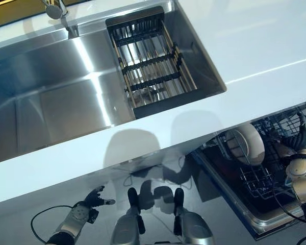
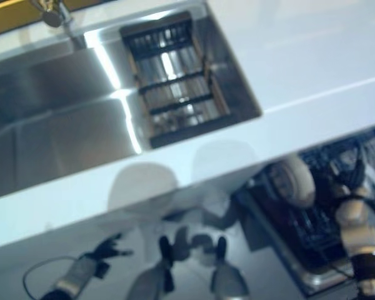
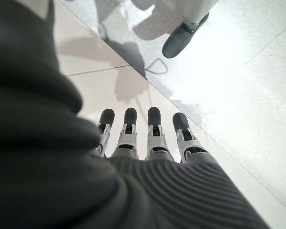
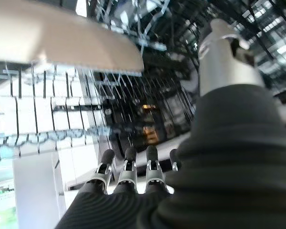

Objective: Take plates into dishwasher

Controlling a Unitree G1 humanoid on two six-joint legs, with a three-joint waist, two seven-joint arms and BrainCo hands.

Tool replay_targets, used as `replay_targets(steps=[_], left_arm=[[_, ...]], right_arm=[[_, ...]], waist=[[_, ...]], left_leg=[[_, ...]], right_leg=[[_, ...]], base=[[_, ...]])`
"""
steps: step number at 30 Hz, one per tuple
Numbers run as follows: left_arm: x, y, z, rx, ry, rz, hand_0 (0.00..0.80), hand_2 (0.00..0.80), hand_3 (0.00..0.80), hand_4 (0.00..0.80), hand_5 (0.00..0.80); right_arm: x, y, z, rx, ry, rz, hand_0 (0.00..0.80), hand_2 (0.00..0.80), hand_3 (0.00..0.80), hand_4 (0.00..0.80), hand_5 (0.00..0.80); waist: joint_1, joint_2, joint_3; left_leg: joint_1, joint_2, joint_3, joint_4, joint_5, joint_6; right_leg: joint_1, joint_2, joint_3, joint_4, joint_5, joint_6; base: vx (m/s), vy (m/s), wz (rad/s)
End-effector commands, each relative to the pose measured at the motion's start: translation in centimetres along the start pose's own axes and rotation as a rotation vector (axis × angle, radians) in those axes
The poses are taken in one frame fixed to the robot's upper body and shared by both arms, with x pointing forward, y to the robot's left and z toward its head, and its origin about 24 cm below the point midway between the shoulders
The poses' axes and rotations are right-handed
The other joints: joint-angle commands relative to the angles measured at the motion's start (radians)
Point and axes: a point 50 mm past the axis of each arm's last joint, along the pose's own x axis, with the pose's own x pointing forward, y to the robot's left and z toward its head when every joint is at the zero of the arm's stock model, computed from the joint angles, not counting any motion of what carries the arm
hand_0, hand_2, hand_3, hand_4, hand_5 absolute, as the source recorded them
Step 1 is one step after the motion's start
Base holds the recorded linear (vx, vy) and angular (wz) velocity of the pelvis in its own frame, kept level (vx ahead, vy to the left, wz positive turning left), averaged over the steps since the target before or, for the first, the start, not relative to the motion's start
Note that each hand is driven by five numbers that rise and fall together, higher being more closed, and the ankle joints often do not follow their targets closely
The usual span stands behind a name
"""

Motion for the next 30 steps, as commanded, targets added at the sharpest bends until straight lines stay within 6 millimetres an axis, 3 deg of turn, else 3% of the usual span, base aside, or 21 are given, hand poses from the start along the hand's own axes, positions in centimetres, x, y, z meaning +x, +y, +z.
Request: replay_targets(steps=[1,7,12,16,18,19,20,22,26,30], left_arm=[[0.2,-1.1,-1.1,-0.013,0.048,0.000,0.000,0.000,0.000,0.000,0.000],[0.0,-1.7,-1.9,-0.019,0.076,-0.005,0.000,0.000,0.000,0.000,0.000],[0.1,-2.2,-2.1,-0.024,0.091,-0.020,0.000,0.000,0.000,0.000,0.000],[0.3,-2.7,-2.1,-0.042,0.100,-0.025,0.000,0.000,0.000,0.000,0.000],[0.4,-2.9,-2.1,-0.048,0.103,-0.030,0.000,0.000,0.000,0.000,0.000],[0.5,-3.0,-2.0,-0.047,0.102,-0.036,0.000,0.000,0.000,0.000,0.000],[0.6,-3.0,-1.9,-0.047,0.101,-0.035,0.000,0.000,0.000,0.000,0.000],[0.6,-3.2,-1.8,-0.044,0.096,-0.040,0.000,0.000,0.000,0.000,0.000],[0.6,-3.2,-1.8,-0.031,0.090,-0.051,0.000,0.000,0.000,0.000,0.000],[0.6,-3.6,-1.7,-0.021,0.087,-0.061,0.000,0.000,0.000,0.000,0.000]], right_arm=[[0.5,-2.9,1.2,0.011,-0.100,-0.096,0.000,0.000,0.000,0.000,0.000],[-0.1,-4.4,1.9,0.021,-0.157,-0.113,0.000,0.000,0.000,0.000,0.000],[-0.8,-6.3,1.3,0.214,-0.119,-0.210,0.000,0.000,0.000,0.000,0.000],[-1.8,-5.7,-1.2,0.433,0.016,-0.255,0.000,0.000,0.000,0.000,0.000],[-2.5,-4.8,-3.6,0.576,0.131,-0.274,0.000,0.000,0.000,0.000,0.000],[-3.4,-4.0,-5.8,0.665,0.232,-0.288,0.000,0.000,0.000,0.000,0.000],[-3.5,-3.8,-6.1,0.683,0.249,-0.291,0.000,0.000,0.000,0.000,0.000],[-5.0,-2.2,-9.2,0.779,0.425,-0.312,0.000,0.000,0.000,0.000,0.000],[-7.5,0.3,-12.4,0.845,0.635,-0.330,0.000,0.000,0.000,0.000,0.000],[-10.0,3.0,-14.1,0.874,0.796,-0.307,0.000,0.000,0.000,0.000,0.000]], waist=[[-0.021,-0.027,-0.074],[-0.044,-0.045,-0.104],[-0.081,-0.055,-0.137],[-0.115,-0.058,-0.162],[-0.134,-0.056,-0.176],[-0.147,-0.053,-0.185],[-0.147,-0.053,-0.187],[-0.157,-0.045,-0.194],[-0.157,-0.032,-0.206],[-0.150,-0.020,-0.215]], left_leg=[[0.040,-0.006,0.047,0.013,-0.077,0.002],[0.063,-0.002,0.065,0.015,-0.087,0.006],[0.095,0.002,0.095,0.021,-0.109,0.011],[0.113,0.006,0.123,0.030,-0.123,0.012],[0.127,0.007,0.137,0.035,-0.131,0.014],[0.139,0.009,0.147,0.040,-0.141,0.014],[0.137,0.009,0.149,0.040,-0.139,0.014],[0.155,0.010,0.157,0.042,-0.148,0.015],[0.164,0.008,0.166,0.037,-0.145,0.013],[0.166,0.005,0.162,0.029,-0.139,0.011]], right_leg=[[-0.037,0.042,-0.006,0.072,-0.080,0.009],[-0.020,0.048,0.013,0.065,-0.081,0.008],[-0.007,0.053,0.040,0.063,-0.082,0.012],[-0.004,0.053,0.062,0.067,-0.084,0.015],[0.001,0.053,0.078,0.068,-0.084,0.017],[0.008,0.051,0.086,0.068,-0.086,0.020],[0.005,0.051,0.089,0.068,-0.083,0.019],[0.016,0.049,0.098,0.066,-0.085,0.021],[0.021,0.042,0.102,0.064,-0.078,0.020],[0.019,0.038,0.097,0.064,-0.074,0.019]], base=[[0.030,0.033,-0.16],[0.022,0.056,-0.12],[0.012,0.106,-0.14],[0.019,0.096,-0.21],[0.044,0.093,-0.19],[0.024,0.071,-0.20],[0.039,0.078,-0.16],[0.019,0.052,-0.13],[0.011,0.017,-0.12],[0.003,-0.002,-0.01]])
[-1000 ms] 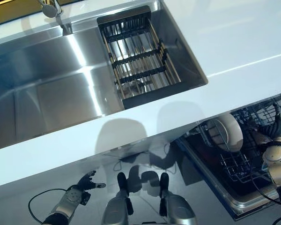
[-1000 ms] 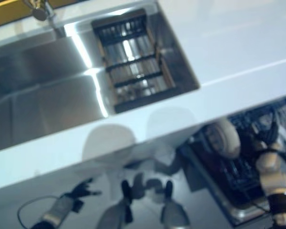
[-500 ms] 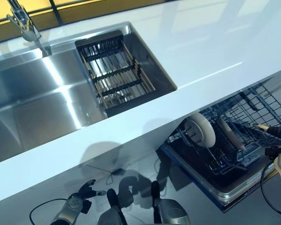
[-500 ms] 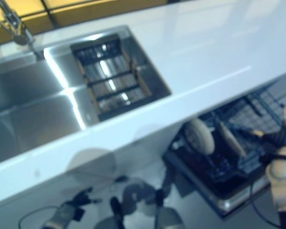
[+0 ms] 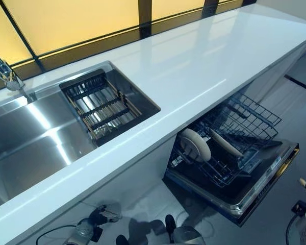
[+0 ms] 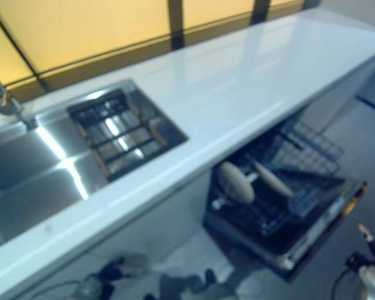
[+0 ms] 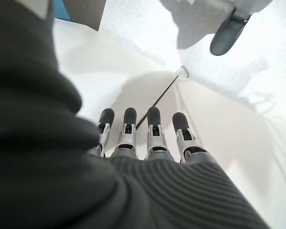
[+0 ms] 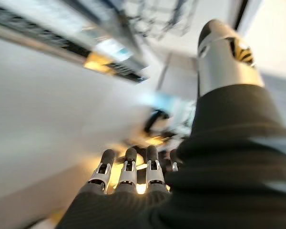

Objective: Take plates into dishwasher

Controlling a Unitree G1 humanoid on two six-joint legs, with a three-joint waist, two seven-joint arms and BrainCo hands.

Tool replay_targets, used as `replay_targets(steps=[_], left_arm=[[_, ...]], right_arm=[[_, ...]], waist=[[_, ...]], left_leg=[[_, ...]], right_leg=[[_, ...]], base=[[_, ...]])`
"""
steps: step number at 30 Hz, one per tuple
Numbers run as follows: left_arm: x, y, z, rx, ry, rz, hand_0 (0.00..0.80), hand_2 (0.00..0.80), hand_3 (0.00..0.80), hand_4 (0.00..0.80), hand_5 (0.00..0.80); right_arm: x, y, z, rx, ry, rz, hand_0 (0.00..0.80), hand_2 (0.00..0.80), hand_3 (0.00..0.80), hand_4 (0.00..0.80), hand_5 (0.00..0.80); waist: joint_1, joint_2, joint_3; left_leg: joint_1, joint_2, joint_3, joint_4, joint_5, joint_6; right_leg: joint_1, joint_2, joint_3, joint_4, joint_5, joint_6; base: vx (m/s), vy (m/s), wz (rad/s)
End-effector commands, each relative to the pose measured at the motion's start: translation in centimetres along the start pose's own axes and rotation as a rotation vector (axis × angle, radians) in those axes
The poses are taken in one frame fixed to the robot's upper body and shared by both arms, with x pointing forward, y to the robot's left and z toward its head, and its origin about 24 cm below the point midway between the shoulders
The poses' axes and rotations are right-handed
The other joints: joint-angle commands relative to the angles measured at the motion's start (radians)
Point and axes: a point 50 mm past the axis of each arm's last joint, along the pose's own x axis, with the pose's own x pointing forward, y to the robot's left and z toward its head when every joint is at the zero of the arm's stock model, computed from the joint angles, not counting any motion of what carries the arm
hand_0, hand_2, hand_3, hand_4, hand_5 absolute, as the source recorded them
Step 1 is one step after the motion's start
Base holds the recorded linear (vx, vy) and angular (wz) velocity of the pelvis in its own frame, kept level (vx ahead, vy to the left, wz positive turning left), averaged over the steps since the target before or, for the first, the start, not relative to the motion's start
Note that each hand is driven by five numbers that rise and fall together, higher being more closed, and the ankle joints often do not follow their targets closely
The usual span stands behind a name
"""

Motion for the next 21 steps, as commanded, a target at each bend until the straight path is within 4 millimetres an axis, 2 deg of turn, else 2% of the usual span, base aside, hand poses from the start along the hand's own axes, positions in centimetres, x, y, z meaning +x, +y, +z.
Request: replay_targets(steps=[1,3,6,11,21], left_arm=[[0.6,1.2,1.7,0.019,-0.040,0.031,0.000,0.000,0.000,0.000,0.000],[0.6,1.3,1.9,0.018,-0.042,0.031,0.000,0.000,0.000,0.000,0.000],[0.7,1.4,2.2,0.022,-0.044,0.027,0.000,0.000,0.000,0.000,0.000],[0.9,0.8,2.9,0.030,-0.050,0.012,0.000,0.000,0.000,0.000,0.000],[1.0,-0.1,3.6,0.035,-0.063,-0.019,0.000,0.000,0.000,0.000,0.000]], right_arm=[[0.4,1.2,0.8,0.195,-0.012,-0.002,0.000,0.000,0.000,0.000,0.000],[0.3,1.4,0.0,0.214,0.014,0.011,0.000,0.000,0.000,0.000,0.000],[-0.3,2.2,-3.0,0.373,0.138,0.069,0.000,0.000,0.000,0.000,0.000],[-1.1,2.8,-5.9,0.429,0.232,0.099,0.000,0.000,0.000,0.000,0.000],[-2.6,6.0,-7.5,0.386,0.303,0.319,0.000,0.000,0.000,0.000,0.000]], waist=[[0.018,-0.016,0.022],[0.021,-0.014,0.020],[0.030,-0.003,0.023],[0.048,0.012,0.022],[0.082,0.029,0.021]], left_leg=[[0.055,-0.021,0.023,0.034,-0.089,0.023],[0.048,-0.021,0.023,0.033,-0.084,0.023],[0.043,-0.022,0.018,0.034,-0.082,0.021],[0.032,-0.023,0.006,0.034,-0.077,0.018],[0.017,-0.031,-0.025,0.028,-0.061,0.014]], right_leg=[[-0.016,0.021,-0.039,0.069,-0.077,0.016],[-0.023,0.021,-0.040,0.071,-0.074,0.013],[-0.028,0.020,-0.055,0.075,-0.079,0.009],[-0.029,0.017,-0.067,0.073,-0.081,0.006],[-0.018,0.011,-0.091,0.052,-0.074,0.002]], base=[[0.000,0.000,0.00],[0.000,0.000,0.00],[-0.011,-0.002,0.02],[-0.016,-0.003,0.04],[-0.003,0.003,0.07]])
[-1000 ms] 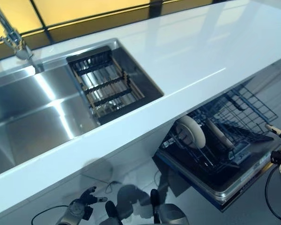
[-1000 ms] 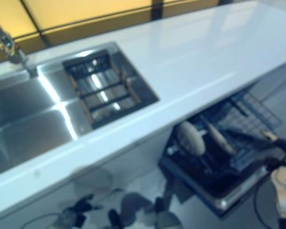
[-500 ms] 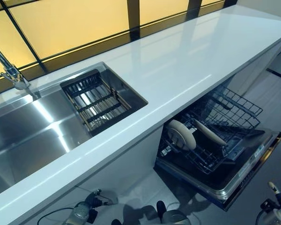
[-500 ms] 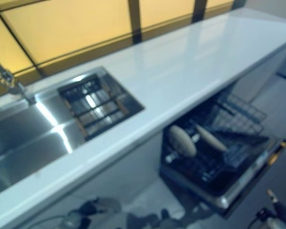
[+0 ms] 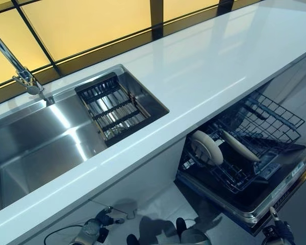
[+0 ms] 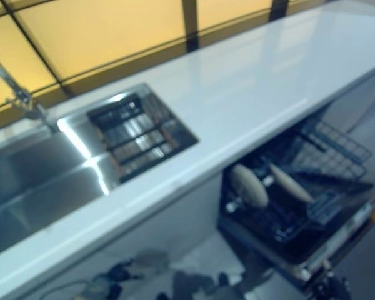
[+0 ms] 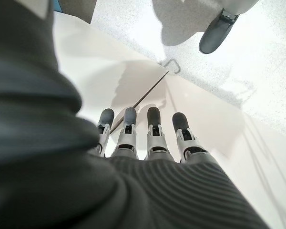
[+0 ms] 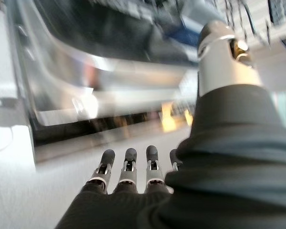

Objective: Take plates into dishwasher

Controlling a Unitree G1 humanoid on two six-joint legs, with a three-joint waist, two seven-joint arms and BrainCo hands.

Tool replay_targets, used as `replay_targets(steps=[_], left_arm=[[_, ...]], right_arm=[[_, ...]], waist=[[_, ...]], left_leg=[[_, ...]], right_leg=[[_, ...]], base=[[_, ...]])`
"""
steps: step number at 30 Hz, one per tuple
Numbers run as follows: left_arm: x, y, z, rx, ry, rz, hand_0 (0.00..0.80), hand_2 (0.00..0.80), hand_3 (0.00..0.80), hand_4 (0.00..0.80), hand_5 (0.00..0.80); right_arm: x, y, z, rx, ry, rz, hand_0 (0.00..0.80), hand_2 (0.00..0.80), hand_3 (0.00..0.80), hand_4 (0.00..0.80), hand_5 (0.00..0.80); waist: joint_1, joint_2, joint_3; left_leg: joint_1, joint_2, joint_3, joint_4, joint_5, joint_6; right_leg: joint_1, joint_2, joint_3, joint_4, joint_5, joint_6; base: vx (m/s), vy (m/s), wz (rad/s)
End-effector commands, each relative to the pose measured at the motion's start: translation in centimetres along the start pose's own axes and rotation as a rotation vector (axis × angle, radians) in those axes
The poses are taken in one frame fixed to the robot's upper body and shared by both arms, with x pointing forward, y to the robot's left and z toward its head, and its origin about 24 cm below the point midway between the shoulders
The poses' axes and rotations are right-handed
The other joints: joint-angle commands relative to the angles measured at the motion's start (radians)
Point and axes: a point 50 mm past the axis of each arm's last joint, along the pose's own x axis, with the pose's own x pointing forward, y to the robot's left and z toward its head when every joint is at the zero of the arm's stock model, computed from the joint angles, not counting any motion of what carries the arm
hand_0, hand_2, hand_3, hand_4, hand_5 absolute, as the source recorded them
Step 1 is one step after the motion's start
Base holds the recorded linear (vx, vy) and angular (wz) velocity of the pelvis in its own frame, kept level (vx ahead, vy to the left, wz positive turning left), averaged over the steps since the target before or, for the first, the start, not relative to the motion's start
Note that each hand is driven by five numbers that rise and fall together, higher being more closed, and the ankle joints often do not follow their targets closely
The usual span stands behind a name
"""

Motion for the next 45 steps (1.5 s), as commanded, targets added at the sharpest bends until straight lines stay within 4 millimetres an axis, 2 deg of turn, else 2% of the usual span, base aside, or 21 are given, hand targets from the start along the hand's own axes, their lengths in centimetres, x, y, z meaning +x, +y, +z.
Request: replay_targets(steps=[1,3,4,8,13,17,19,24,33,45], left_arm=[[0.7,1.4,2.9,0.026,-0.066,0.022,0.000,0.000,0.000,0.000,0.000],[0.6,1.3,2.8,0.027,-0.064,0.021,0.000,0.000,0.000,0.000,0.000],[0.6,1.2,2.7,0.026,-0.062,0.021,0.000,0.000,0.000,0.000,0.000],[0.7,1.2,2.7,0.020,-0.061,0.024,0.000,0.000,0.000,0.000,0.000],[0.7,1.0,2.6,0.020,-0.059,0.029,0.000,0.000,0.000,0.000,0.000],[0.6,1.0,2.4,0.017,-0.055,0.034,0.000,0.000,0.000,0.000,0.000],[0.5,1.0,2.0,0.012,-0.048,0.038,0.000,0.000,0.000,0.000,0.000],[0.4,1.2,1.7,0.003,-0.044,0.041,0.000,0.000,0.000,0.000,0.000],[0.3,1.1,1.0,0.000,-0.032,0.039,0.000,0.000,0.000,0.000,0.000],[0.2,1.1,0.5,-0.002,-0.025,0.040,0.000,0.000,0.000,0.000,0.000]], right_arm=[[0.3,4.2,0.3,0.047,-0.030,0.182,0.000,0.000,0.000,0.000,0.000],[0.1,4.8,0.1,0.046,-0.024,0.223,0.000,0.000,0.000,0.000,0.000],[-0.1,5.9,-0.4,0.040,-0.011,0.288,0.000,0.000,0.000,0.000,0.000],[-0.8,7.9,-1.2,0.022,0.007,0.416,0.000,0.000,0.000,0.000,0.000],[-1.7,9.9,-1.9,0.001,0.004,0.536,0.000,0.000,0.000,0.000,0.000],[-2.6,11.8,-1.5,0.017,-0.025,0.678,0.000,0.000,0.000,0.000,0.000],[-3.8,13.5,-1.2,0.029,-0.046,0.787,0.000,0.000,0.000,0.000,0.000],[-5.3,15.2,-0.4,0.048,-0.098,0.937,0.000,0.000,0.000,0.000,0.000],[-6.8,16.9,1.2,0.076,-0.154,1.072,0.000,0.000,0.000,0.000,0.000],[-7.3,17.4,1.6,0.060,-0.167,1.106,0.000,0.000,0.000,0.000,0.000]], waist=[[0.038,-0.038,0.023],[0.040,-0.038,0.022],[0.042,-0.040,0.022],[0.043,-0.043,0.026],[0.048,-0.051,0.026],[0.050,-0.054,0.029],[0.048,-0.057,0.029],[0.043,-0.060,0.030],[0.039,-0.065,0.024],[0.043,-0.067,0.022]], left_leg=[[0.037,-0.032,0.007,0.026,-0.064,0.018],[0.035,-0.033,0.004,0.026,-0.063,0.018],[0.033,-0.033,0.001,0.026,-0.061,0.018],[0.027,-0.032,-0.004,0.028,-0.059,0.019],[0.026,-0.031,-0.005,0.028,-0.057,0.019],[0.027,-0.030,-0.006,0.028,-0.054,0.019],[0.027,-0.030,-0.006,0.027,-0.053,0.019],[0.027,-0.031,-0.004,0.023,-0.050,0.018],[0.031,-0.030,0.000,0.023,-0.050,0.017],[0.036,-0.027,0.003,0.018,-0.048,0.016]], right_leg=[[-0.015,0.012,-0.052,0.051,-0.061,0.007],[-0.015,0.012,-0.053,0.049,-0.061,0.006],[-0.015,0.013,-0.054,0.048,-0.060,0.005],[-0.018,0.015,-0.053,0.049,-0.061,0.002],[-0.015,0.016,-0.055,0.046,-0.060,0.001],[-0.013,0.016,-0.058,0.044,-0.058,0.002],[-0.012,0.017,-0.056,0.041,-0.057,0.002],[-0.010,0.016,-0.049,0.030,-0.052,0.006],[-0.001,0.017,-0.045,0.020,-0.051,0.008],[0.005,0.015,-0.048,0.016,-0.051,0.012]], base=[[0.000,0.000,0.00],[0.000,0.000,0.00],[0.000,0.000,0.00],[0.000,0.000,0.00],[0.000,0.000,0.00],[0.000,0.000,0.00],[-0.003,-0.002,-0.02],[-0.011,0.003,-0.05],[0.001,-0.002,-0.11],[0.003,-0.002,0.06]])
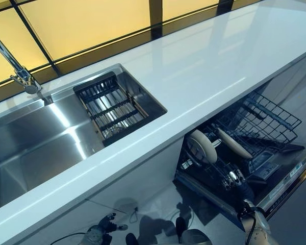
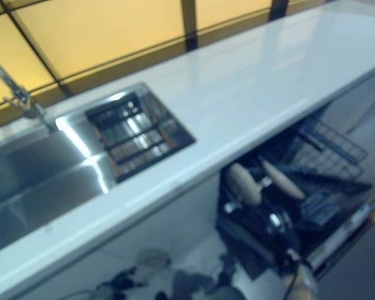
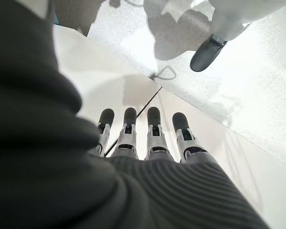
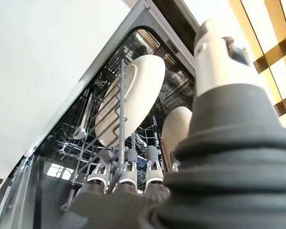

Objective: Take plates into dishwasher

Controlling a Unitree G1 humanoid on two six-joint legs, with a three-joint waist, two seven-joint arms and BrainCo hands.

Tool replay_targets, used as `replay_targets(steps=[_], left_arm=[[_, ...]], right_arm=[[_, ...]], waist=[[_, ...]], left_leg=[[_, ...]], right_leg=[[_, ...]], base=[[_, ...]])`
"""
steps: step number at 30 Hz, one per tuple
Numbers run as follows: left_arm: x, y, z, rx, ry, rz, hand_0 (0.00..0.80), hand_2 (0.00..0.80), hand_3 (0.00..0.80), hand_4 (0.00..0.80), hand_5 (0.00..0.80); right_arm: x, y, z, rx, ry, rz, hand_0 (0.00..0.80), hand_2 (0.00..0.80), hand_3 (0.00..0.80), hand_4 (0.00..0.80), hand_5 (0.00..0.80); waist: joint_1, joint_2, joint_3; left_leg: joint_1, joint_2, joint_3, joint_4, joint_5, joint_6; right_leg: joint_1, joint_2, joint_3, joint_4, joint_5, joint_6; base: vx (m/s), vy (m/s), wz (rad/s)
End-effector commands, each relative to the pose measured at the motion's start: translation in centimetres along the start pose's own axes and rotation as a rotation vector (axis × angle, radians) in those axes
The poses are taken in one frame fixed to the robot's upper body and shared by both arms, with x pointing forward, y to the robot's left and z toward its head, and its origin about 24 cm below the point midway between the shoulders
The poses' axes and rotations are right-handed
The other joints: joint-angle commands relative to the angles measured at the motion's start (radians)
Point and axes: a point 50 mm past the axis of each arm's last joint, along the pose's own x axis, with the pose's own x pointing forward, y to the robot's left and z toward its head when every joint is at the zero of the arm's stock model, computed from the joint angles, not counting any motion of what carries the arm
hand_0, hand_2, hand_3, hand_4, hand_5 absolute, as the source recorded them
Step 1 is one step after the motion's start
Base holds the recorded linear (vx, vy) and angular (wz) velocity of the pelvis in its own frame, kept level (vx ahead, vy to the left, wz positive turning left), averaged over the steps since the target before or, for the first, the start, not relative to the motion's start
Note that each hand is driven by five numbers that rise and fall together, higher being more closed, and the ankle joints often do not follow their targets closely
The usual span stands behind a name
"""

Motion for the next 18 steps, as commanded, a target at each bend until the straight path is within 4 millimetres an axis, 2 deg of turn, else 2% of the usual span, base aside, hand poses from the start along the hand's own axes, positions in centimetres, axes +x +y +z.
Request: replay_targets(steps=[1,6,8,10,15,18], left_arm=[[0.4,2.7,1.7,0.041,-0.046,0.072,0.000,0.000,0.000,0.000,0.000],[0.3,2.6,1.4,0.039,-0.042,0.072,0.000,0.000,0.000,0.000,0.000],[0.3,2.5,1.2,0.035,-0.042,0.073,0.000,0.000,0.000,0.000,0.000],[0.3,2.4,1.2,0.027,-0.042,0.076,0.000,0.000,0.000,0.000,0.000],[0.2,2.6,1.2,0.006,-0.050,0.091,0.000,0.000,0.000,0.000,0.000],[0.2,3.1,1.5,0.001,-0.055,0.101,0.000,0.000,0.000,0.000,0.000]], right_arm=[[3.0,5.0,2.1,0.047,-0.124,0.207,0.000,0.000,0.000,0.000,0.000],[2.9,4.6,2.8,0.002,-0.188,0.138,0.000,0.000,0.000,0.000,0.000],[2.7,4.2,4.6,-0.182,-0.322,0.005,0.000,0.000,0.000,0.000,0.000],[2.4,4.5,6.6,-0.308,-0.444,-0.067,0.000,0.000,0.000,0.000,0.000],[1.3,5.0,10.5,-0.386,-0.655,-0.171,0.000,0.000,0.000,0.000,0.000],[0.8,3.6,11.2,-0.395,-0.653,-0.238,0.000,0.000,0.000,0.000,0.000]], waist=[[0.025,-0.065,0.018],[0.026,-0.066,0.017],[0.025,-0.066,0.017],[0.021,-0.065,0.022],[0.004,-0.063,0.037],[-0.005,-0.065,0.044]], left_leg=[[0.033,-0.040,0.028,0.013,-0.057,0.030],[0.035,-0.039,0.029,0.014,-0.056,0.029],[0.036,-0.039,0.028,0.014,-0.057,0.030],[0.037,-0.039,0.029,0.013,-0.056,0.031],[0.039,-0.040,0.030,0.012,-0.062,0.037],[0.038,-0.039,0.035,0.015,-0.065,0.039]], right_leg=[[0.010,0.001,-0.004,0.016,-0.065,0.026],[0.014,0.000,-0.005,0.013,-0.065,0.027],[0.015,0.001,-0.004,0.013,-0.065,0.028],[0.013,0.001,0.000,0.015,-0.064,0.029],[0.006,0.003,0.012,0.027,-0.069,0.030],[0.000,0.004,0.015,0.037,-0.073,0.031]], base=[[0.000,0.000,0.00],[0.000,0.000,0.00],[0.000,0.000,0.00],[0.000,0.000,0.00],[0.000,0.000,0.00],[0.000,0.000,0.00]])
